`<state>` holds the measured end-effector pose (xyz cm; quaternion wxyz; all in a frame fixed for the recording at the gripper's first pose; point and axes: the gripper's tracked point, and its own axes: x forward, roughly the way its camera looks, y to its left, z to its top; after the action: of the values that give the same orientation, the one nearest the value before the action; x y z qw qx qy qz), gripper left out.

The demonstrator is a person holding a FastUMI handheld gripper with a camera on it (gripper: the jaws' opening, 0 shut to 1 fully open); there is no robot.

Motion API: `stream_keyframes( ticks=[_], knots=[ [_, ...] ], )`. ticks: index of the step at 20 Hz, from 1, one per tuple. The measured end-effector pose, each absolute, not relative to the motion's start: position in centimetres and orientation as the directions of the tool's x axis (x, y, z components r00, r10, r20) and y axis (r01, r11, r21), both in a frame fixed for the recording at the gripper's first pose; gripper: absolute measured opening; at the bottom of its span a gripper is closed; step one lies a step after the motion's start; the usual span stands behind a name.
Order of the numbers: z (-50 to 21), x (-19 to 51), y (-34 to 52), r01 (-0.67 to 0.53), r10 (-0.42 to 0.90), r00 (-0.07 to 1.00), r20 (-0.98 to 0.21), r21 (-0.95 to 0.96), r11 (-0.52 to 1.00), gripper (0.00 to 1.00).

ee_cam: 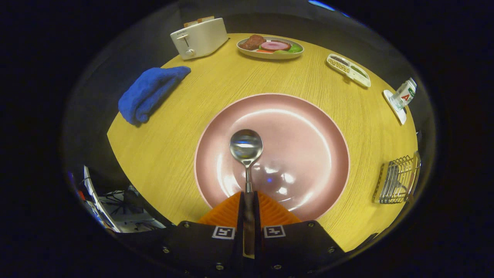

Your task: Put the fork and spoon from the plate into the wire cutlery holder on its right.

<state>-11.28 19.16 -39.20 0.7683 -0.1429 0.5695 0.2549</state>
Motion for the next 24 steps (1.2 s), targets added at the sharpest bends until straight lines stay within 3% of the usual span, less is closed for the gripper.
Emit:
stream_keyframes(
  ticks=[2, 14, 24],
  knots=[
    [-39.0, -11.2, 19.0, -0.545, 0.230, 0.216, -0.949, 0.078, 0.835, 0.05],
    [-37.2, -9.5, 16.9, -0.486, 0.252, 0.260, -0.932, 0.099, 0.868, 0.05],
    [-33.8, -5.1, 7.3, -0.285, 0.158, 0.383, -0.910, 0.047, 0.957, 0.05]
  ],
)
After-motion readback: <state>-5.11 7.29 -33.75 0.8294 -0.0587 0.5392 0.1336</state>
